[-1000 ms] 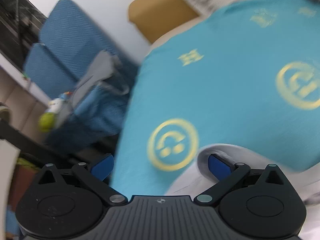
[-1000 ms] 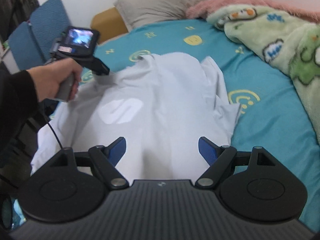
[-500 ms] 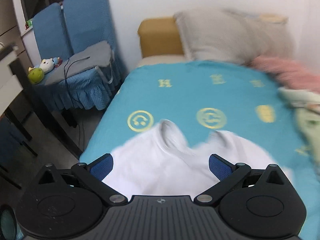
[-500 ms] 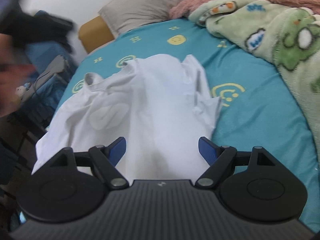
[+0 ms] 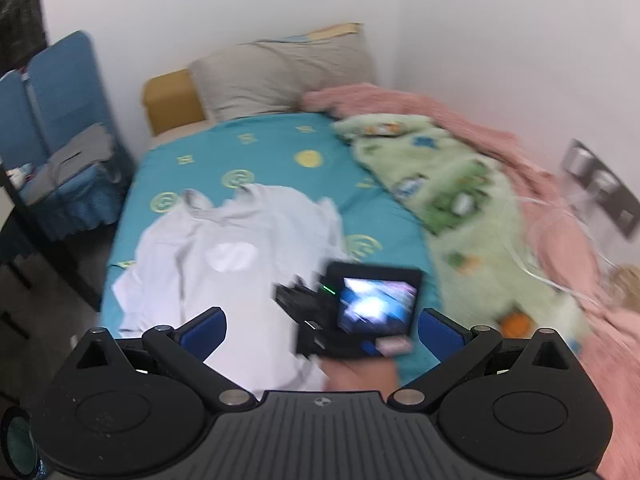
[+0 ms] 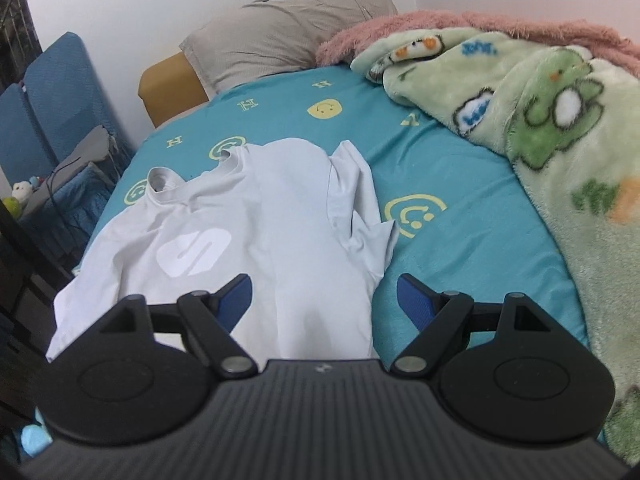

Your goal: Fold clothes

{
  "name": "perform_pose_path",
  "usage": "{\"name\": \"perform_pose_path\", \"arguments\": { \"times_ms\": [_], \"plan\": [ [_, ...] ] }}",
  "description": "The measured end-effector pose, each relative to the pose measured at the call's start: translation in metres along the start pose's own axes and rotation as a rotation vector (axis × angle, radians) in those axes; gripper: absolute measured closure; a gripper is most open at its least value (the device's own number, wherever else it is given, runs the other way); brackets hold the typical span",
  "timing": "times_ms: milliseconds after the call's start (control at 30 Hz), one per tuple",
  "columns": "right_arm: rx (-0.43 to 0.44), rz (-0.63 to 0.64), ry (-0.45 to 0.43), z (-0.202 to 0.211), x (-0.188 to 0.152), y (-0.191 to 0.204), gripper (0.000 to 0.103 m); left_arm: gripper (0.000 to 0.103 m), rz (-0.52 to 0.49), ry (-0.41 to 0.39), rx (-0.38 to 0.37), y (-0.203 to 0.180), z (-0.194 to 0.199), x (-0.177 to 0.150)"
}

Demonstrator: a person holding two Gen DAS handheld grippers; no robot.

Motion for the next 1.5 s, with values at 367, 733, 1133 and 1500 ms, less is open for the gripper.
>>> {"name": "perform_pose_path", "arguments": {
  "times_ms": [367, 733, 1133, 1500],
  "plan": [
    [0.015, 0.007, -0.035, 0.019, 0.004, 0.002, 0.022, 0.0, 0.072, -0.111, 0.033, 0.026, 0.041, -0.009],
    [0.023, -0.037, -0.033, 0.02, 0.01, -0.005, 0.022, 0.0, 0.063, -0.052, -0.024, 0.015, 0.021, -0.018],
    [0.043, -0.074, -0.034, 0.025, 0.017, -0.01, 0.022, 0.0, 0.009, -0.225, -0.017, 0.005, 0.026, 0.016],
    [-0.005, -0.193, -0.033, 0.022, 0.028, -0.042, 0.022, 0.0, 0.15, -0.143, 0.224, 0.111, -0.15, 0.032]
  ]
}}
Point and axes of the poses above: each gripper's, at about its wrist camera, not at the fingertips, and z roughly against the way its jaws point, y to its left, x to its top, the point moved 10 cm from there along -z, roughly the way its jaws point, and after that the axes turned 12 degrees about -z, right-handed, at the moved point
